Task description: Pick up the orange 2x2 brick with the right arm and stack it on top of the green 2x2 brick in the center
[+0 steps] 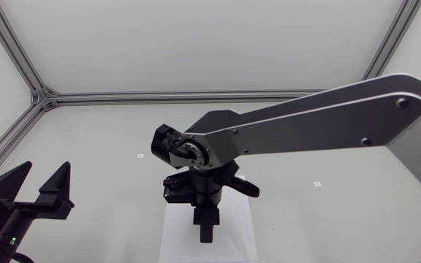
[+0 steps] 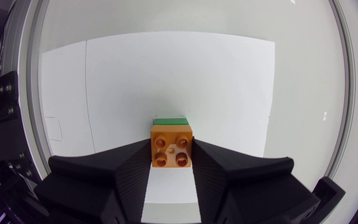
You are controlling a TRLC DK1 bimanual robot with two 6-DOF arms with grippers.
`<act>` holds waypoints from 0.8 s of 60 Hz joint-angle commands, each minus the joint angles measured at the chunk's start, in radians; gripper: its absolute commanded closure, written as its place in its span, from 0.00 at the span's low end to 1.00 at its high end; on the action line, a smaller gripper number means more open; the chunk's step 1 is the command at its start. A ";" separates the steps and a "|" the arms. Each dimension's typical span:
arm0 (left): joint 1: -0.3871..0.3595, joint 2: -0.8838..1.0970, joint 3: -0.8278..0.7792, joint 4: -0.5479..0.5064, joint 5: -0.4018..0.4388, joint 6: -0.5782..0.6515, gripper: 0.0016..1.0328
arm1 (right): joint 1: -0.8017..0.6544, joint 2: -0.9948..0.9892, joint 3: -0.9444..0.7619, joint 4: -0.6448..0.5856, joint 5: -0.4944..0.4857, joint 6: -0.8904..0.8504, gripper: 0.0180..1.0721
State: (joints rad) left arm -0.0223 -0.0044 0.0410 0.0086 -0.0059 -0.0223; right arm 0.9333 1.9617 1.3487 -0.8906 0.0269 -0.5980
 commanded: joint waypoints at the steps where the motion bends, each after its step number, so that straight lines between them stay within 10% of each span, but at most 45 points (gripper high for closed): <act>1: 0.002 -0.008 -0.041 -0.015 0.004 0.013 0.04 | -0.013 0.075 -0.043 -0.019 -0.012 0.012 0.95; 48: 0.002 -0.008 -0.041 -0.015 0.004 0.013 0.04 | -0.011 0.040 -0.099 0.051 -0.033 -0.017 0.95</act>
State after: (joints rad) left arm -0.0223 -0.0044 0.0410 0.0086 -0.0055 -0.0223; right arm 0.9199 1.9308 1.2922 -0.8234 -0.0032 -0.5987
